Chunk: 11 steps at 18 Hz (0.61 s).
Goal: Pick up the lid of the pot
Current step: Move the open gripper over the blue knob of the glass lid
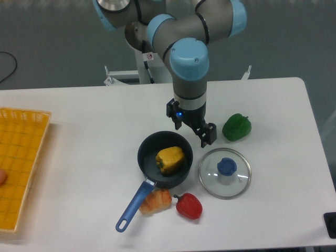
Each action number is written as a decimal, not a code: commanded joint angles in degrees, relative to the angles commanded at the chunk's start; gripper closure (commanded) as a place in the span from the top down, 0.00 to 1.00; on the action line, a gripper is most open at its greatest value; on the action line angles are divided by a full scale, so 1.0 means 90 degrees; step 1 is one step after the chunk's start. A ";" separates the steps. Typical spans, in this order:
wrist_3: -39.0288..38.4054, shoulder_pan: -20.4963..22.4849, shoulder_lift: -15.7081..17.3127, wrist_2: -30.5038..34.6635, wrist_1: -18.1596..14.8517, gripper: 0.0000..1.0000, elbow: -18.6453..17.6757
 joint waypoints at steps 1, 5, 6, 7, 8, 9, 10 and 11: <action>-0.0059 0.0029 -0.0010 0.0000 0.0098 1.00 0.0000; -0.0108 0.0108 -0.0108 0.0029 0.0147 1.00 -0.0059; -0.0118 0.0098 -0.0146 0.0039 0.0157 1.00 -0.0049; -0.0118 0.0088 -0.0205 0.0039 0.0186 1.00 -0.0029; -0.0108 0.0078 -0.0225 0.0029 0.0206 1.00 -0.0010; -0.0099 0.0088 -0.0283 0.0029 0.0254 1.00 0.0010; -0.0079 0.0088 -0.0390 0.0029 0.0390 1.00 0.0019; -0.0079 0.0088 -0.0487 0.0049 0.0556 1.00 0.0049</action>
